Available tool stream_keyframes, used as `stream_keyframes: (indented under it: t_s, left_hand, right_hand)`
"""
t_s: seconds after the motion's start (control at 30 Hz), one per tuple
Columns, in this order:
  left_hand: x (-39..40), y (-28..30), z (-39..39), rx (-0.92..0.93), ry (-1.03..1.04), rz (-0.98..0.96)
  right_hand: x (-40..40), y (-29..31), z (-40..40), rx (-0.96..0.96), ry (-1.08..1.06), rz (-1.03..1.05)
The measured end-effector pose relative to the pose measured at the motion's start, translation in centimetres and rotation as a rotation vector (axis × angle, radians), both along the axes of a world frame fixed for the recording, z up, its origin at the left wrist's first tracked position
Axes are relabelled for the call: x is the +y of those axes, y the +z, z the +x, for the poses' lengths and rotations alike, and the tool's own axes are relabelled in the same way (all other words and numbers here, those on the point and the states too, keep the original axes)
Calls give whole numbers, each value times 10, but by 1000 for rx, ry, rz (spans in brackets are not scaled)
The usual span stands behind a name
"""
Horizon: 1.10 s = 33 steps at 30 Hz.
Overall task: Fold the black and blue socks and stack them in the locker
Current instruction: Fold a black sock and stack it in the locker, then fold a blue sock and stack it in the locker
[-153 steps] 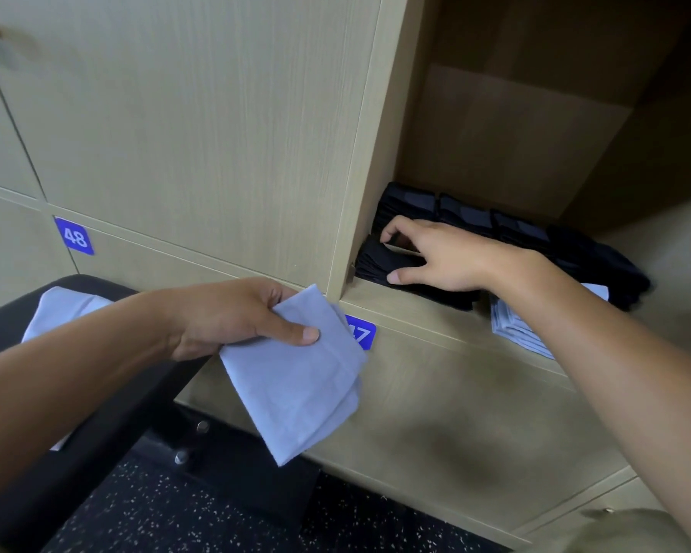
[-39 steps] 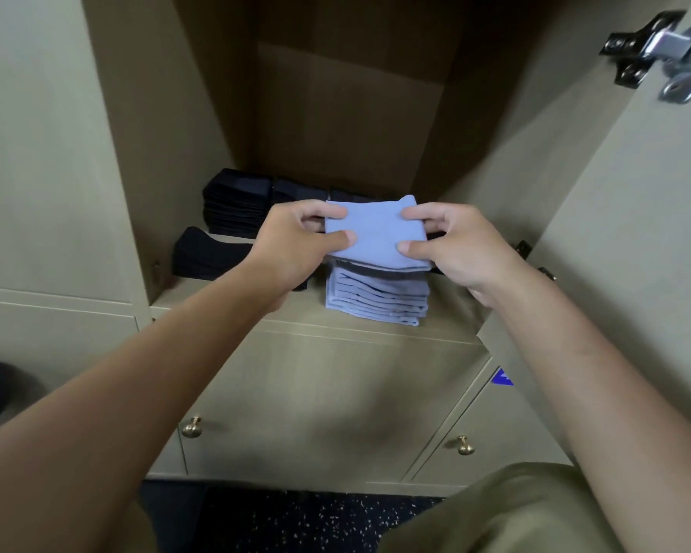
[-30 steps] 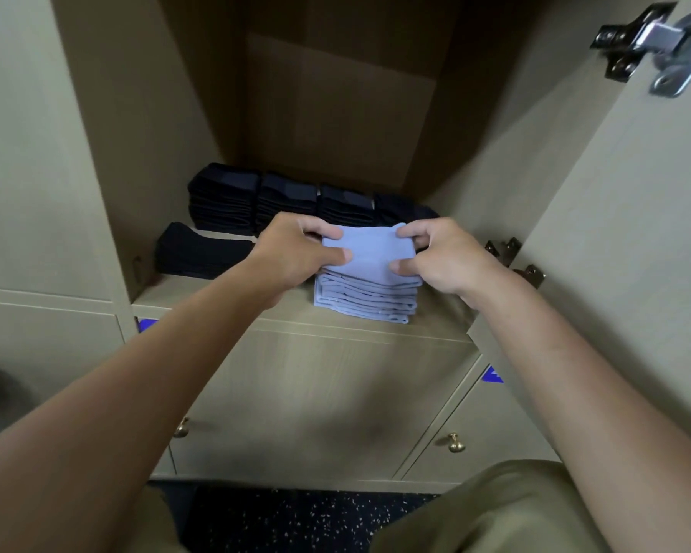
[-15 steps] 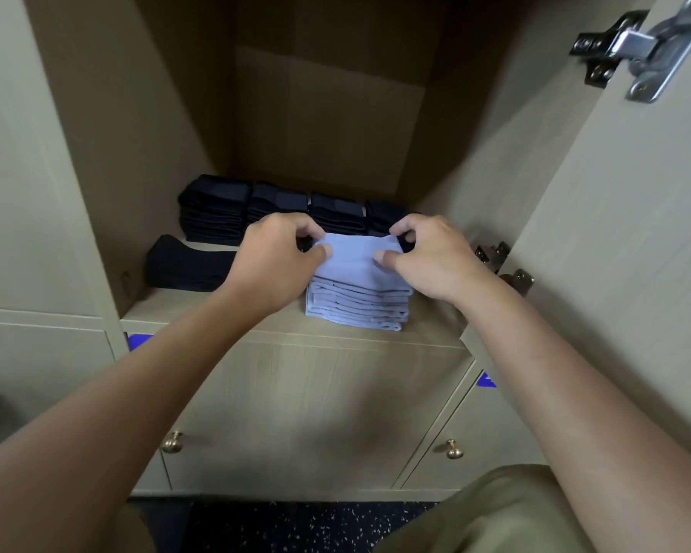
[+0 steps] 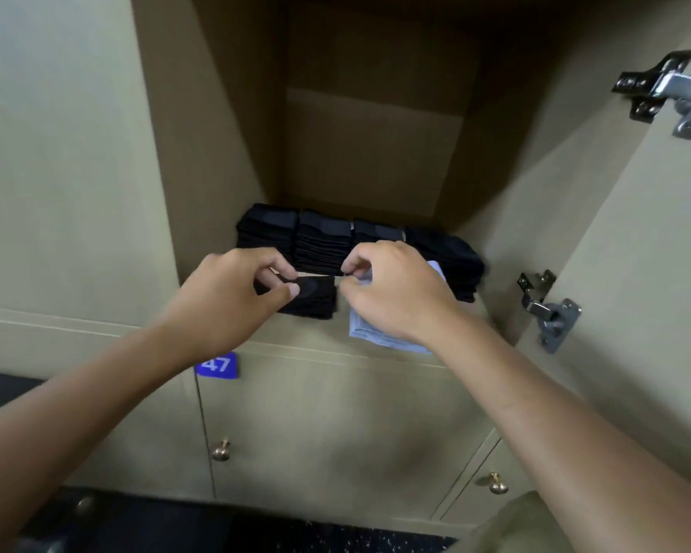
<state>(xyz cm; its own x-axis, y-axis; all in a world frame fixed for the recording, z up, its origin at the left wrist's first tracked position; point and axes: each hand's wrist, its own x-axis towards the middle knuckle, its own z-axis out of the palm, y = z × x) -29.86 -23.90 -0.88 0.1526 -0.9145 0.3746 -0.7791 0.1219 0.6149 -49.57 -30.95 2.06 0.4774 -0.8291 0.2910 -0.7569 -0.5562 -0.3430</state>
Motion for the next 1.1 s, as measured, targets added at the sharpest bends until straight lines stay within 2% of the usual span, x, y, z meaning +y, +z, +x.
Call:
stream_keyframes:
  t_s: [0.63, 0.93, 1.1]
  left_hand:
    - [148, 23, 151, -100, 370, 308]
    - [189, -10, 206, -202, 519, 476]
    - [195, -26, 229, -181, 465, 612]
  right_hand:
    - [79, -39, 134, 61, 512, 41]
    - [107, -45, 174, 121, 626, 42]
    - [115, -48, 184, 152, 655, 80]
